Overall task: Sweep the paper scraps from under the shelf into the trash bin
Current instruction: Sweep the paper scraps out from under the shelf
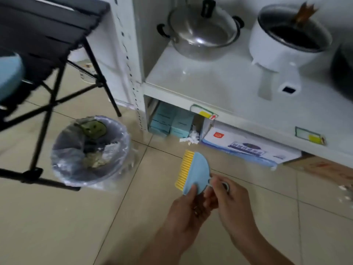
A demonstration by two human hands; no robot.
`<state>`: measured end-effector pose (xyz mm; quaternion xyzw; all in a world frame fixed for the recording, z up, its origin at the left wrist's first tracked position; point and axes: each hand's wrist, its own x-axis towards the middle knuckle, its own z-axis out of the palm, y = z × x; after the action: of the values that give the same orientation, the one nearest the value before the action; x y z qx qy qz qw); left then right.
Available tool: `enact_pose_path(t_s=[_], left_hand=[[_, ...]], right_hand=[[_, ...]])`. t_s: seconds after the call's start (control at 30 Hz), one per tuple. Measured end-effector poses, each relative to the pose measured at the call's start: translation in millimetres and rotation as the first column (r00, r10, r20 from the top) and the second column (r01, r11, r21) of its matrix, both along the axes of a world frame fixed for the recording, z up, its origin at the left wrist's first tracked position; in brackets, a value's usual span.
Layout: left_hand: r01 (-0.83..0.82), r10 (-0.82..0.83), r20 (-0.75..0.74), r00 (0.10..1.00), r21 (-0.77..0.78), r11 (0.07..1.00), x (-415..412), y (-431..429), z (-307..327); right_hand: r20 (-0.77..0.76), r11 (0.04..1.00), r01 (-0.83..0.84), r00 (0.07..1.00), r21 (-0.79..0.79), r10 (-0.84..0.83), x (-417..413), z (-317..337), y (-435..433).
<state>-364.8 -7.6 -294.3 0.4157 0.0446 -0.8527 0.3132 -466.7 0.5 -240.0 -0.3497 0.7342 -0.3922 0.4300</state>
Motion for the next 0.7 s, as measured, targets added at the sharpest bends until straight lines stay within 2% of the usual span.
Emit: enact_pose_path(t_s=[0.03, 0.07, 0.1, 0.13, 0.17, 0.2, 0.23, 0.27, 0.33, 0.37, 0.4, 0.47, 0.57, 0.63, 0.7], left_hand=[[0.147, -0.145, 0.150, 0.978, -0.003, 0.989, -3.7, -7.0, -16.5], [0.301, -0.282, 0.316, 0.906, -0.011, 0.954, -5.5, -16.6, -29.8], [0.440, -0.362, 0.493, 0.791, -0.048, 0.897, -6.2, -28.0, -40.8], [0.569, -0.345, 0.691, 0.635, -0.117, 0.814, -5.4, -41.5, -47.2], [0.682, -0.209, 0.862, 0.462, -0.195, 0.705, -4.5, -56.8, -50.9], [0.776, 0.007, 0.946, 0.324, -0.270, 0.571, -4.2, -72.2, -51.2], [0.839, 0.238, 0.935, 0.264, -0.344, 0.421, -5.3, -87.9, -47.5], [0.872, 0.434, 0.855, 0.286, -0.420, 0.252, -7.7, -104.3, -41.6], [0.867, 0.655, 0.622, 0.429, -0.486, -0.106, -14.2, -137.8, -22.1], [0.859, 0.702, 0.528, 0.479, -0.449, -0.248, -19.1, -155.4, -11.7], [0.864, 0.738, 0.463, 0.490, -0.370, -0.342, -25.6, -174.0, -4.7], [0.890, 0.779, 0.432, 0.454, -0.182, -0.418, -40.4, -205.4, 7.0], [0.893, 0.755, 0.523, 0.396, -0.028, -0.449, -49.5, -241.1, 7.2], [0.889, 0.716, 0.586, 0.381, -0.019, -0.458, -49.0, -254.4, 1.0], [0.879, 0.657, 0.625, 0.421, -0.104, -0.465, -46.8, -259.8, -0.2]], right_hand=[[-0.027, 1.000, -0.012, 1.000, -0.014, 0.012, -10.5, -20.0, -3.5], [-0.044, 1.000, -0.008, 0.999, -0.029, 0.006, -20.5, -38.6, -8.0], [-0.048, 0.999, 0.007, 0.999, -0.048, -0.009, -29.9, -55.3, -13.6], [-0.053, 0.998, 0.022, 0.998, -0.066, -0.026, -38.2, -70.9, -20.3], [-0.072, 0.997, 0.027, 0.997, -0.076, -0.032, -45.6, -86.0, -27.6], [-0.103, 0.997, 0.022, 0.994, -0.078, -0.030, -51.6, -101.0, -35.6], [-0.143, 0.997, 0.010, 0.990, -0.075, -0.020, -56.3, -116.5, -44.2], [-0.190, 0.997, -0.012, 0.982, -0.075, -0.003, -59.6, -130.5, -52.9], [-0.282, 0.993, -0.070, 0.959, -0.097, 0.040, -62.9, -157.0, -73.7], [-0.324, 0.989, -0.090, 0.945, -0.121, 0.046, -63.6, -167.0, -84.8], [-0.371, 0.985, -0.100, 0.928, -0.141, 0.041, -63.8, -176.7, -96.8], [-0.458, 0.978, -0.109, 0.889, -0.176, 0.017, -62.2, -191.0, -122.0], [-0.554, 0.973, -0.069, 0.830, -0.220, -0.066, -54.0, -200.8, -160.2], [-0.588, 0.979, -0.036, 0.803, -0.201, -0.092, -46.6, -202.5, -184.0], [-0.601, 0.990, -0.018, 0.796, -0.140, -0.071, -37.8, -205.1, -204.2]])
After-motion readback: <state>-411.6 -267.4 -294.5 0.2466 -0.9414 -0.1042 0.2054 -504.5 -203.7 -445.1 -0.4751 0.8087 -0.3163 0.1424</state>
